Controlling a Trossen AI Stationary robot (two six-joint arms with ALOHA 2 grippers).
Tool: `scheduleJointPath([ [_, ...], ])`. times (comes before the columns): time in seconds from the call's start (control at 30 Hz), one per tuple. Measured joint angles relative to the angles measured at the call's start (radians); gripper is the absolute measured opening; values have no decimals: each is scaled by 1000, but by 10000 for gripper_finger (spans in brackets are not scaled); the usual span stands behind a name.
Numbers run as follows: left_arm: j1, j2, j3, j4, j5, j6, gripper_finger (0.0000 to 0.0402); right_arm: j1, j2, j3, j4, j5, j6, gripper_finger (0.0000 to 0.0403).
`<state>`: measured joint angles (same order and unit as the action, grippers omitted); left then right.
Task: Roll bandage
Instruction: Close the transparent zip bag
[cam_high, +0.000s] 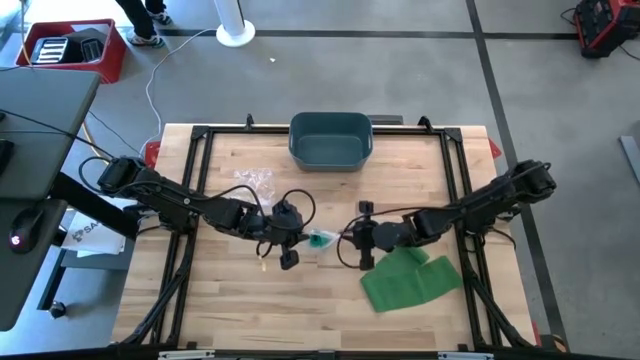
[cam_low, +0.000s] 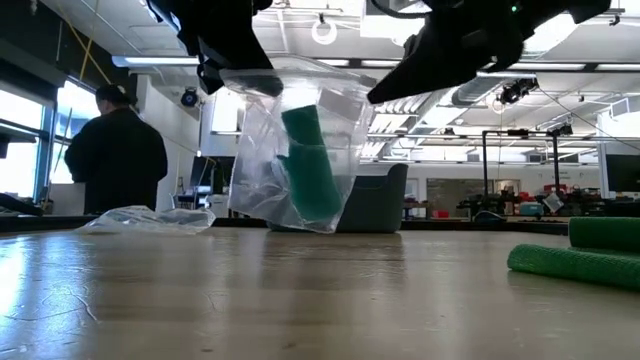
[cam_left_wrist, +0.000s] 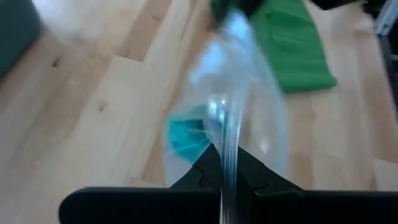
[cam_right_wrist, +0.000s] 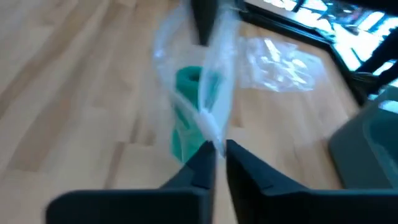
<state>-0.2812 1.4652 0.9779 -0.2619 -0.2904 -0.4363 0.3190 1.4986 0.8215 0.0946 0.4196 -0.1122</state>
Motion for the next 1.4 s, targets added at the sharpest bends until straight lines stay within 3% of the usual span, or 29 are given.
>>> scheduleJointPath([
  [0.17,26,0,0,-1,-94,83,22,10,-1,32,-54,-3,94,6],
  [0.37,128,-53,0,-54,-106,246,105,22,-1,244,-461,53,372,1],
  [0.47,171,-95,0,-53,-73,324,155,22,-3,318,-582,51,476,1],
  [0.63,172,-109,0,26,75,466,208,-8,-2,287,-587,-22,489,0],
  [0.8,116,-39,0,186,75,536,216,-40,-2,210,-497,-51,559,0],
  [1.1,92,183,-1,615,52,664,214,-29,-2,195,-413,-54,552,0],
  [1.4,77,242,-1,543,-54,609,202,26,-2,195,-410,-21,549,0],
])
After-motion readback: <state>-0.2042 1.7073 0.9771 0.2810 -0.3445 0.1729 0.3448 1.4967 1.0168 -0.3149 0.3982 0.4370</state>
